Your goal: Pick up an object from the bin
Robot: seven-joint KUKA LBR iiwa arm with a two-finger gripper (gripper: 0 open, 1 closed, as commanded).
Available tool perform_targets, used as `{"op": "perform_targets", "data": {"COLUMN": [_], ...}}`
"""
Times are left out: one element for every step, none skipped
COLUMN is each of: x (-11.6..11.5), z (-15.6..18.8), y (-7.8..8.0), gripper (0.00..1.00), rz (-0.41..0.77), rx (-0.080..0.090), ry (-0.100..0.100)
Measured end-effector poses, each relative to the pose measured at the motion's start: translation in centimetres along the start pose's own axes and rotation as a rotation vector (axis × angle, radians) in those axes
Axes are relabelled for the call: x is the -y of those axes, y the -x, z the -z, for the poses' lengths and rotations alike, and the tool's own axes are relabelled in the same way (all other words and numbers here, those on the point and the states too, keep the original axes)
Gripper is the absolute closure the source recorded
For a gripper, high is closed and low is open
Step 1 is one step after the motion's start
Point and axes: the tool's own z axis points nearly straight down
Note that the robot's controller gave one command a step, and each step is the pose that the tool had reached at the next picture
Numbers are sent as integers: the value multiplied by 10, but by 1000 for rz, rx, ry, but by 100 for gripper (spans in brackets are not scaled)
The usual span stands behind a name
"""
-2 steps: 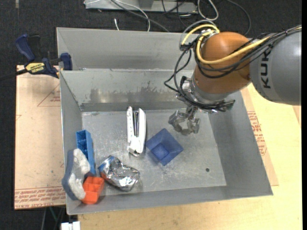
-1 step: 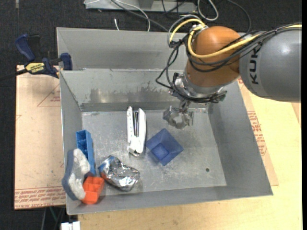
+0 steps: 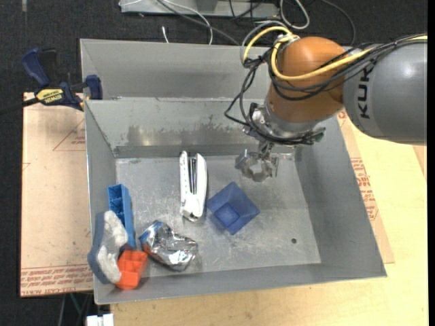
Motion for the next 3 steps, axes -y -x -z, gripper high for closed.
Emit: {"op": "perform_targets", "data": {"x": [-7, -42, -38], "z": [-4, 38, 35], "y": [-6, -56, -48], "gripper": [100, 100, 100], "rz": [-7, -128, -104], "rx": [-2, 2, 1], "ry": [-3, -6, -2]}}
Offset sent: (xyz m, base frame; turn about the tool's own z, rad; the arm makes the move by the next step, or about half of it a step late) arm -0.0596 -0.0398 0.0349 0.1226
